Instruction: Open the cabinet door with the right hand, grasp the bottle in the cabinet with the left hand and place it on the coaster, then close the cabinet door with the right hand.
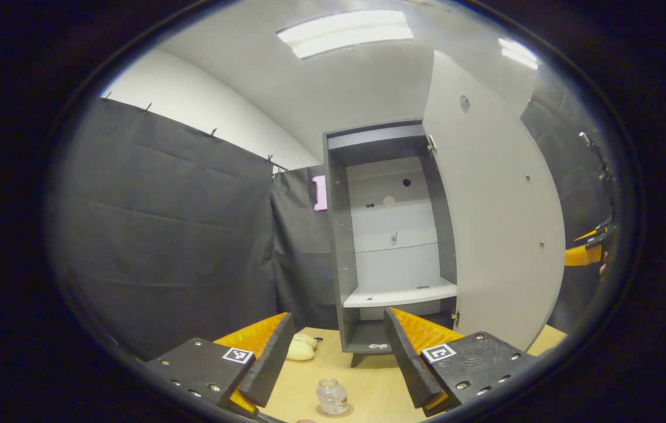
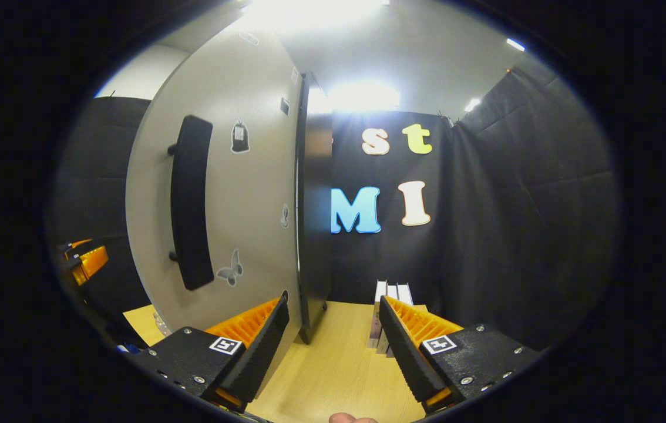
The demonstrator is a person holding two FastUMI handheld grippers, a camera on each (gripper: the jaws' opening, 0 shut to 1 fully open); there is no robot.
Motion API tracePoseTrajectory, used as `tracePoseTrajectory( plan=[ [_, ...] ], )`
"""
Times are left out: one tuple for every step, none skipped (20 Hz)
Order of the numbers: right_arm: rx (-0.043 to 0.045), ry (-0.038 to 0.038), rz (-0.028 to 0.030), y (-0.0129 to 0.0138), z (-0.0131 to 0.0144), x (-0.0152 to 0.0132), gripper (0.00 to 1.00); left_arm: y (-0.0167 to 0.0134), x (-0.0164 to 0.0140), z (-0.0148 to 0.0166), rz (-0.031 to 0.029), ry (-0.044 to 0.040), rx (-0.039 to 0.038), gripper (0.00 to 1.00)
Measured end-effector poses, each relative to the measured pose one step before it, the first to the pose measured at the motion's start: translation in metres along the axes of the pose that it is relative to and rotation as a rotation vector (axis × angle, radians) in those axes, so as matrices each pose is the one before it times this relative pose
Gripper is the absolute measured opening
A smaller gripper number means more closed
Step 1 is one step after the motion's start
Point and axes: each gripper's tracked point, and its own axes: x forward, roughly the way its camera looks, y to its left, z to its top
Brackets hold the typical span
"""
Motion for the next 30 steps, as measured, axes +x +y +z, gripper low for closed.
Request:
tracePoseTrajectory(
  plan=[
    [0.0077,-0.01652,0.00744,0.0036,0.00989,-0.00111,0.95,-0.00006,-0.0029,0.0025,0.00279,0.00748,-0.00965,0.88],
    [0.00475,-0.01317,0.01009,0.00511,0.00736,-0.00023,0.95,0.00191,-0.0019,0.00403,0.00567,0.0011,-0.00628,0.88],
    [0.00223,-0.01464,0.01033,0.00596,0.00707,-0.00057,0.95,0.00103,-0.00155,0.00731,0.00468,-0.00941,-0.00658,0.88],
    [-0.00168,-0.01212,0.00576,0.00391,0.00495,-0.00011,0.95,-0.0009,0.00043,0.00566,-0.00988,-0.00682,-0.0082,0.88],
    [0.00101,-0.00869,0.00746,0.005,0.00418,-0.0006,0.95,-0.00059,0.0007,0.00437,-0.00833,-0.0034,-0.00196,0.88],
    [0.00145,-0.00396,0.006,0.00529,0.00222,0.00093,0.95,0.00032,0.00161,0.00146,-0.00865,-0.0023,0.00099,0.88],
    [0.00107,-0.00319,0.0023,0.00388,0.00161,0.00016,0.95,0.0008,0.0015,0.00215,-0.01027,-0.00251,0.00078,0.88],
    [0.0032,-0.00255,0.00324,0.0036,0.0015,0.00054,0.96,0.00155,0.00201,0.00048,-0.00693,-0.0008,0.00029,0.88],
    [0.00253,-0.00001,0.00179,0.00524,0.00075,0.00088,0.96,0.00289,0.00181,0.00048,-0.00405,0.00026,-0.00056,0.88],
    [-0.01147,0.00282,-0.00656,0.0022,-0.00011,0.00044,0.96,0.00287,0.00184,0.00067,-0.00431,-0.0007,-0.00174,0.88],
    [-0.00503,-0.00453,-0.00391,0.00131,0.00228,-0.00059,0.92,0.00242,0.00363,-0.00144,-0.00679,0.00495,-0.00517,0.88],
    [-0.00089,0.00482,-0.0036,0.00413,-0.00032,0.00105,0.92,0.00196,0.00396,-0.00384,-0.01079,0.00986,-0.00658,0.88],
    [0.00313,0.00576,0.00271,0.00517,0.00027,0.00011,0.92,0.00211,0.00365,-0.00161,-0.00876,0.00792,-0.00516,0.88],
    [0.00075,0.00639,0.00674,0.00664,0.00002,0.00097,0.89,0.00362,0.00681,0.00057,-0.00421,0.0043,-0.00219,0.94],
    [-0.00161,0.00041,0.00582,0.00627,0.00187,0.00112,0.92,0.00347,0.00554,0.00217,-0.00638,-0.00124,-0.00018,0.94],
    [-0.0028,-0.00458,0.00324,0.0064,0.00253,0.00224,0.92,0.00271,0.00525,0.00093,-0.00635,-0.00374,-0.00019,0.94],
    [-0.00298,-0.00671,0.00244,0.00728,0.00223,0.00169,0.92,0.0043,0.0042,0.00228,-0.00537,-0.004,0.00054,0.88],
    [-0.00042,-0.00448,0.00207,0.00785,0.00148,0.00259,0.92,0.00345,0.00426,0.00217,-0.00329,-0.00133,0.00226,0.94],
    [0.00301,-0.00168,0.00572,0.0091,0.00092,0.00329,0.92,0.00442,0.00329,0.00117,-0.00479,-0.00008,0.00209,0.94],
    [0.00362,0.00144,0.01017,0.00999,-0.00218,0.00405,0.92,0.00084,0.00358,-0.00159,-0.00648,0.00099,0.00176,0.94],
    [-0.00145,-0.00041,0.00873,0.0101,-0.00028,0.00379,0.92,0.00136,0.00274,-0.00244,-0.00871,0.00983,0.00272,0.94],
    [-0.00927,0.00104,0.00537,0.00987,0.00122,0.00205,0.92,0.00588,0.00486,-0.00449,-0.0064,0.02047,0.00469,0.88],
    [-0.00838,-0.00354,0.00249,0.00918,0.00207,0.00267,0.92,0.00606,0.00504,-0.00373,-0.00517,0.01215,0.00163,0.88],
    [-0.00298,-0.00484,0.00141,0.0091,-0.00027,0.00507,0.92,0.00615,0.00765,-0.0026,-0.00421,0.00669,-0.00269,0.88],
    [0.00948,-0.00451,0.00103,0.00854,-0.00064,0.00471,0.92,0.00392,0.00569,-0.00195,-0.01112,0.00176,-0.00679,0.88],
    [0.01787,0.00154,-0.00091,0.00846,-0.00388,0.00493,0.92,0.00333,0.00655,-0.00184,-0.01188,0.00095,-0.00415,0.88],
    [0.01106,0.00429,-0.00061,0.00822,-0.00194,0.00539,0.92,0.00408,0.00521,-0.00285,-0.01304,0.00384,0.00335,0.88],
    [0.00435,0.00287,-0.00165,0.00653,0.00005,0.00528,0.92,0.00255,0.00551,-0.00472,-0.01324,0.00759,0.00919,0.88],
    [0.0014,-0.00155,-0.00269,0.00698,0.00079,0.00459,0.92,0.00284,0.00638,-0.00347,-0.01702,0.00128,0.00975,0.91],
    [0.00031,-0.00314,-0.00229,0.00783,0.00008,0.00568,0.92,0.00446,0.00583,-0.0024,-0.01459,-0.00378,0.00845,0.88]
  ],
)
